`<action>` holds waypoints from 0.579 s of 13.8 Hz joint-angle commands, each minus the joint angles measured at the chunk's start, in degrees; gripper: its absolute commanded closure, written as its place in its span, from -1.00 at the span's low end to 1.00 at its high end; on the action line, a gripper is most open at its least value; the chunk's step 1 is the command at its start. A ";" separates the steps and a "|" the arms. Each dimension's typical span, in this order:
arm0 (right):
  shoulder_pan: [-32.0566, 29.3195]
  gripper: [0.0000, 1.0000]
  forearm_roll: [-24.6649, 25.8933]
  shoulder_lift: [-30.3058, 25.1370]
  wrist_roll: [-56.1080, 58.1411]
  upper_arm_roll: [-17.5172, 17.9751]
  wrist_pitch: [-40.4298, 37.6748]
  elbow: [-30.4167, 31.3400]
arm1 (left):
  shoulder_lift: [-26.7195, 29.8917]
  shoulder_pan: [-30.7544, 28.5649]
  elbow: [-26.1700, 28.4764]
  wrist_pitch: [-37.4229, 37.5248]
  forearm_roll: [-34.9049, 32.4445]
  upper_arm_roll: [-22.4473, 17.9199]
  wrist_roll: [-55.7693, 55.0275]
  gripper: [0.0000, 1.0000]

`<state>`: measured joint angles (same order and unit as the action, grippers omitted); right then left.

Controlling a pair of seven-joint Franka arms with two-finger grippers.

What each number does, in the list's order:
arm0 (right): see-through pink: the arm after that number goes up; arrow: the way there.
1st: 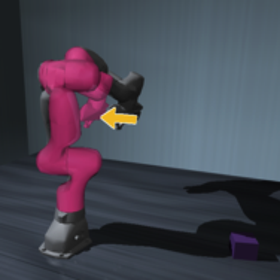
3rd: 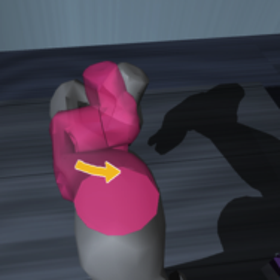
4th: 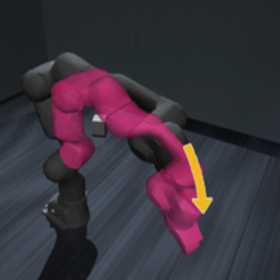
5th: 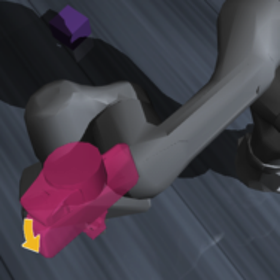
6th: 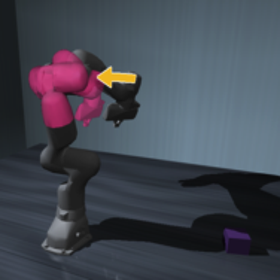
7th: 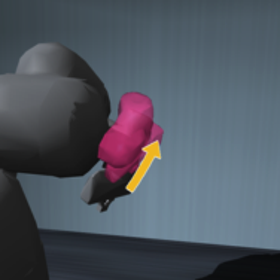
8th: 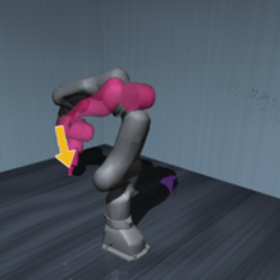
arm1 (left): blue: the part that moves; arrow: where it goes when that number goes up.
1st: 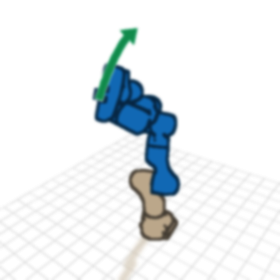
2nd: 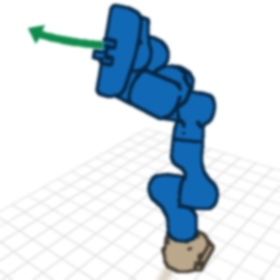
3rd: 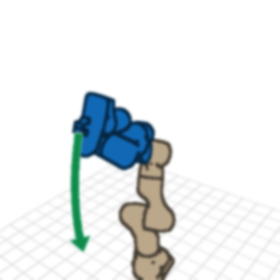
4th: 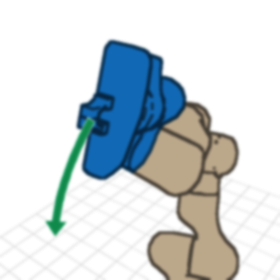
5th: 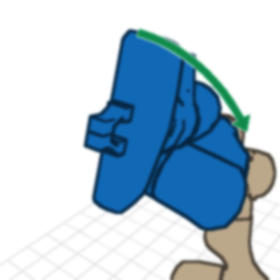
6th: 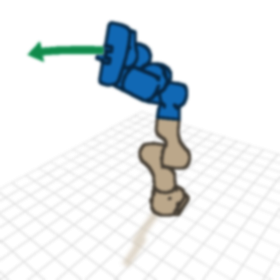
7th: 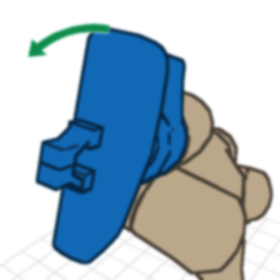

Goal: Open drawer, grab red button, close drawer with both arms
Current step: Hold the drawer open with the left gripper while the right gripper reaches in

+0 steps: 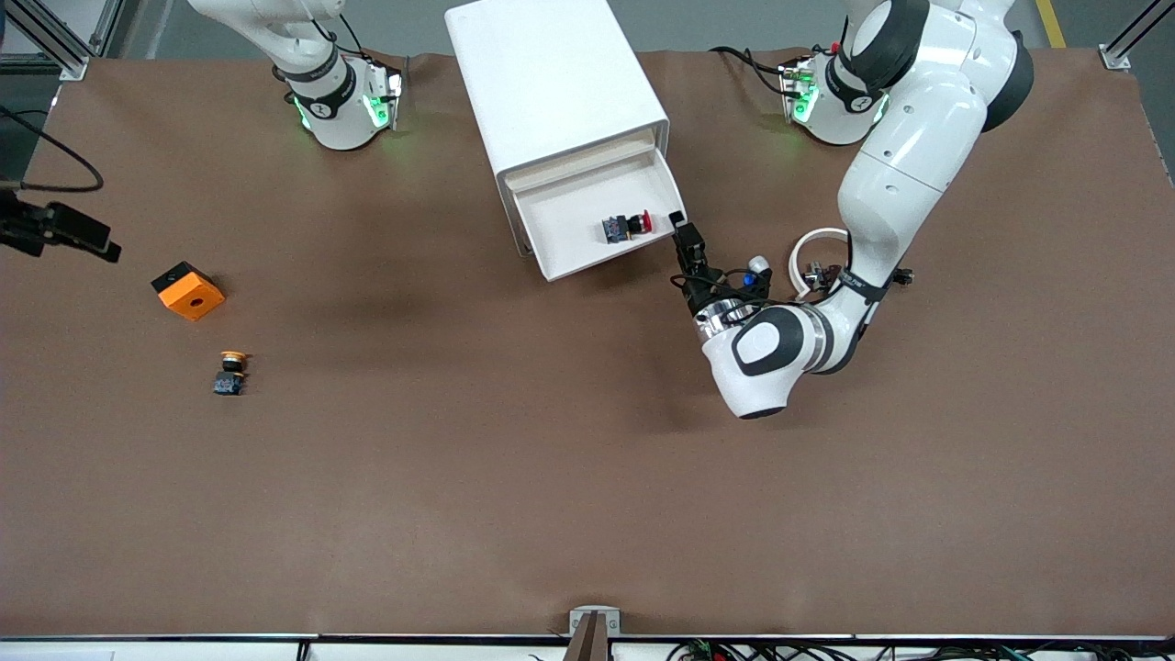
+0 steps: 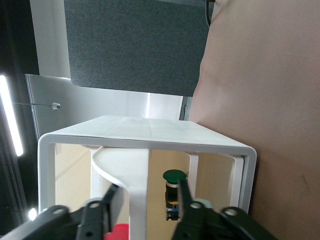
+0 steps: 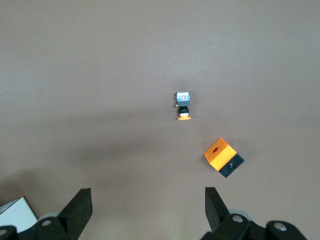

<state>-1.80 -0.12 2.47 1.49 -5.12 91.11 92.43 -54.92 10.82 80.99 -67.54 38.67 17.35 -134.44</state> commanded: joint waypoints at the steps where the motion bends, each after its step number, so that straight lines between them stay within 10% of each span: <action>1: -0.14 -1.00 0.82 4.56 1.75 0.28 0.73 -3.05 | 0.34 -0.19 -0.13 2.24 0.70 -0.30 -0.56 -1.00; 8: 6.27 -1.00 -3.46 4.65 -20.68 0.46 -0.67 -3.13 | 0.42 -0.45 -0.13 2.33 1.50 -0.13 -0.56 -1.00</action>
<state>2.30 -1.27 7.34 -10.08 -4.57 91.87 90.01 -54.92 10.67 80.99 -66.21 39.39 17.35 -134.44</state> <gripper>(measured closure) 0.000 0.000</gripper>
